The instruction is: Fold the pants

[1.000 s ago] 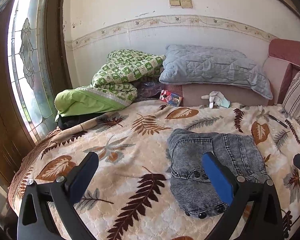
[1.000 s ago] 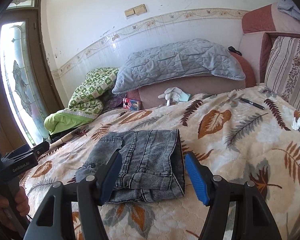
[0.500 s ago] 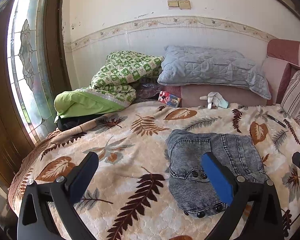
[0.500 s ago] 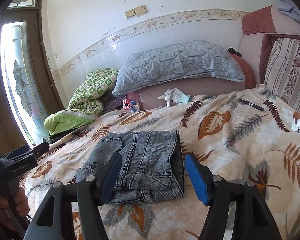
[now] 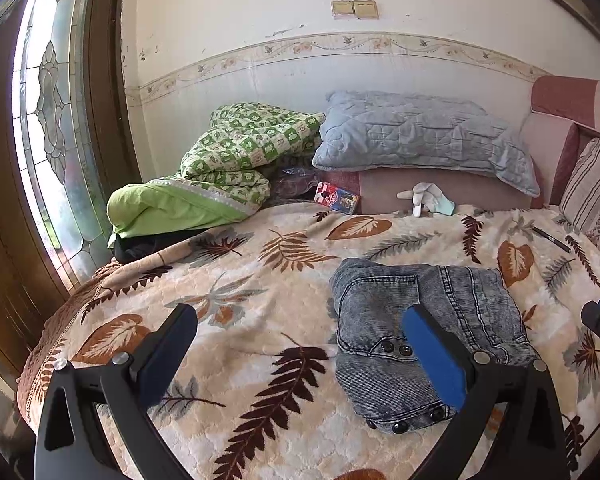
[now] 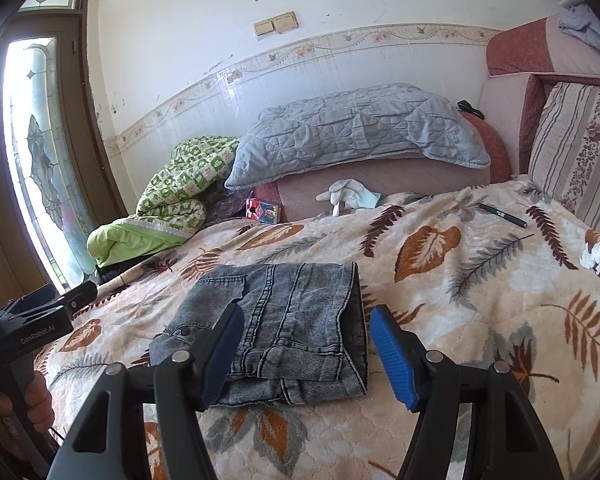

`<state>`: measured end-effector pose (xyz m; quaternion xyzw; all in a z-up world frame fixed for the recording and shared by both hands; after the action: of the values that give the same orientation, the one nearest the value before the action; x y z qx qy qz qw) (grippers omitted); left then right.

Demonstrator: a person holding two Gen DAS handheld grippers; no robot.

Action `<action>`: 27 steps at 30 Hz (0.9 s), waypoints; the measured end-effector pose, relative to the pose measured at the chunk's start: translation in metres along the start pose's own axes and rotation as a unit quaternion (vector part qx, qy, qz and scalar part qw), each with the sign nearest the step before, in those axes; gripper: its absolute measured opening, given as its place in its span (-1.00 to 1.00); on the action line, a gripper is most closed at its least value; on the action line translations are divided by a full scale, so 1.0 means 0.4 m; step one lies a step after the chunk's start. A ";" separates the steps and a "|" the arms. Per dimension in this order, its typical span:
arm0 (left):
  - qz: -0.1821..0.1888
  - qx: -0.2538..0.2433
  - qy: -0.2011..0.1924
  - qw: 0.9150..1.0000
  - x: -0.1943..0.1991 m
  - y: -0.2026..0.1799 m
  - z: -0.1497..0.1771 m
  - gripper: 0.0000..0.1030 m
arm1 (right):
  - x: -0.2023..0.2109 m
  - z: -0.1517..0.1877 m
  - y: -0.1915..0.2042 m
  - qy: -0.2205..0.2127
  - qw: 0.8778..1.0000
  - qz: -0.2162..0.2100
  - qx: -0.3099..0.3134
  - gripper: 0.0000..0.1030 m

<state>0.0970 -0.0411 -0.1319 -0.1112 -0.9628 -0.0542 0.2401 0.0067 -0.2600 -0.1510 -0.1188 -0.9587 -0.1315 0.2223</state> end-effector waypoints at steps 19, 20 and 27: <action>0.008 -0.003 -0.002 1.000 0.006 -0.005 0.001 1.00 | 0.000 0.001 0.003 0.000 1.000 0.000 0.001 0.33; 0.008 -0.003 -0.003 1.000 0.007 -0.006 0.001 1.00 | -0.001 0.000 0.003 0.000 1.000 0.000 0.002 0.33; 0.009 -0.003 -0.003 1.000 0.008 -0.007 0.001 1.00 | -0.004 0.001 0.000 0.002 1.000 0.000 0.003 0.33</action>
<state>0.0934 -0.0430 -0.1309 -0.1209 -0.9623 -0.0548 0.2373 0.0079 -0.2602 -0.1520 -0.1175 -0.9587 -0.1287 0.2246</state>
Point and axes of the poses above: each gripper's, at about its wrist camera, not at the fingertips, and x roughly against the way its jaws point, y to its left, z to its underside, the point moved 4 cm from there along -x, roughly the way its jaws point, and after that the axes turned 7 degrees about z, right-handed, at the moved point
